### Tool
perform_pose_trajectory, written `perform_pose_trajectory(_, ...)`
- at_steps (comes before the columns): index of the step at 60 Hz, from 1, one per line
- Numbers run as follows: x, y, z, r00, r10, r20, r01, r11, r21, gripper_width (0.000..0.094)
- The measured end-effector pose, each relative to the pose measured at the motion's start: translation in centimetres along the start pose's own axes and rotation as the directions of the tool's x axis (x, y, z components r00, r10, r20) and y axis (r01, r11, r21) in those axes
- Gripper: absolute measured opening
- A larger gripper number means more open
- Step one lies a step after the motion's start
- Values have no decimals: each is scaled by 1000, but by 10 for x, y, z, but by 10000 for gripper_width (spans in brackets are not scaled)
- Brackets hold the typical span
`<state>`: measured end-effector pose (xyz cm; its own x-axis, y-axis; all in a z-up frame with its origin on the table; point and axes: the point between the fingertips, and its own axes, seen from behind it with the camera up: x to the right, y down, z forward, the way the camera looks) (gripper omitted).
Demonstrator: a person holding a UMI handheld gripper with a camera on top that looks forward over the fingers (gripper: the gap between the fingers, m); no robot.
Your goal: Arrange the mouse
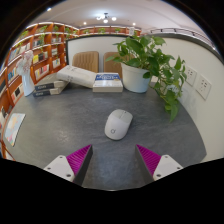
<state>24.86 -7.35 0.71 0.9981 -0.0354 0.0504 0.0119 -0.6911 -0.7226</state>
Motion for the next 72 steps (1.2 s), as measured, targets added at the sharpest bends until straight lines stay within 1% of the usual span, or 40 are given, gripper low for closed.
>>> perform_pose_trajectory(8,2,-16,39,1000,-14,23,15,999,-36,859)
perform_pose_trajectory(10,7,-27,44,999,-4,47,5,1000,-31,848)
perform_pose_trajectory(17,-4,-40,65,998,-22,56,24,999,-44,848)
perform_pose_trajectory(25,-12,-57,82,995,-28,91,33,998,-49,841)
perform_pose_trajectory(36,-29,-70,96,991,-29,132,38,997,-68,766)
perform_pose_trajectory(43,-31,-73,101,993,-35,112,42,997,-60,655)
perform_pose_trajectory(46,-33,-74,103,994,-24,104,31,998,-60,564)
perform_pose_trajectory(47,-33,-74,103,995,-22,101,29,998,-62,512)
perform_pose_trajectory(50,-33,-75,103,996,-22,91,28,998,-64,510)
perform_pose_trajectory(55,-34,-74,104,996,-19,85,24,997,-67,475)
perform_pose_trajectory(59,-34,-74,104,997,-21,80,28,996,-81,420)
perform_pose_trajectory(63,-31,-75,99,999,-12,38,16,993,-116,369)
perform_pose_trajectory(64,-30,-78,97,1000,-14,22,16,993,-114,370)
perform_pose_trajectory(67,-30,-96,87,999,-29,-28,27,996,-83,370)
perform_pose_trajectory(72,-47,-136,56,997,-5,-78,4,1000,-9,370)
